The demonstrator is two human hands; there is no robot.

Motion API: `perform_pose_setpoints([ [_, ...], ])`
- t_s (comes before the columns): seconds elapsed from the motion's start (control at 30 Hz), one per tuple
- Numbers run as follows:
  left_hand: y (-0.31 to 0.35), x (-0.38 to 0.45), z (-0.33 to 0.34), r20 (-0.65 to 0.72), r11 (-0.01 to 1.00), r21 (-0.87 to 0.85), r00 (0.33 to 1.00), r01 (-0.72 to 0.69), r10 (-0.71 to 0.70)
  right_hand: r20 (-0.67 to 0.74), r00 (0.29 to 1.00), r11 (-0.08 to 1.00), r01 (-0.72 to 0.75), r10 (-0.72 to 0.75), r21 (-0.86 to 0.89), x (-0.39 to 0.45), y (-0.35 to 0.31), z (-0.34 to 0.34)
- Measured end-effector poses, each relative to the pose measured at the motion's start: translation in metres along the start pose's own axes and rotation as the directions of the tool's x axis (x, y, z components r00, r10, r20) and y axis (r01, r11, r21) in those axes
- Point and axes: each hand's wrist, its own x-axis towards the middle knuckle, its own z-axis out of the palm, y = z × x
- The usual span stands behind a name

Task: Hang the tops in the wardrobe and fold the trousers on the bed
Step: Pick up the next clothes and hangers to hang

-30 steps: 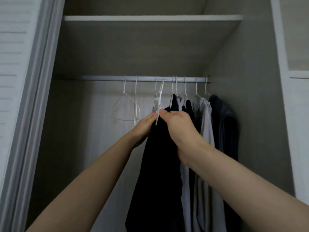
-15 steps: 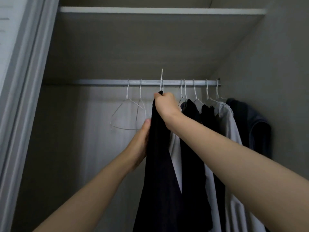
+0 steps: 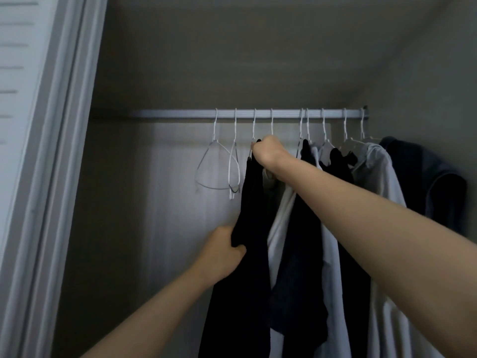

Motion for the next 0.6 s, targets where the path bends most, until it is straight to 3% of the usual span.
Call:
perform_pose_setpoints([
  [0.17,-0.016,-0.028,-0.01,0.041,1.0,-0.006,0.999,0.004,-0.003,-0.008,0.999,0.99,0.042,-0.044,-0.134,-0.006,-0.003,-0.01],
  [0.4,-0.029,-0.06,-0.018,0.06,0.982,-0.081,0.984,0.172,-0.168,-0.046,0.988,0.918,0.123,-0.151,-0.377,-0.035,-0.001,0.0],
  [0.6,-0.006,-0.084,-0.015,0.082,0.973,-0.159,0.984,0.167,-0.156,0.01,0.963,0.908,0.256,-0.268,-0.332,-0.075,0.003,-0.002],
])
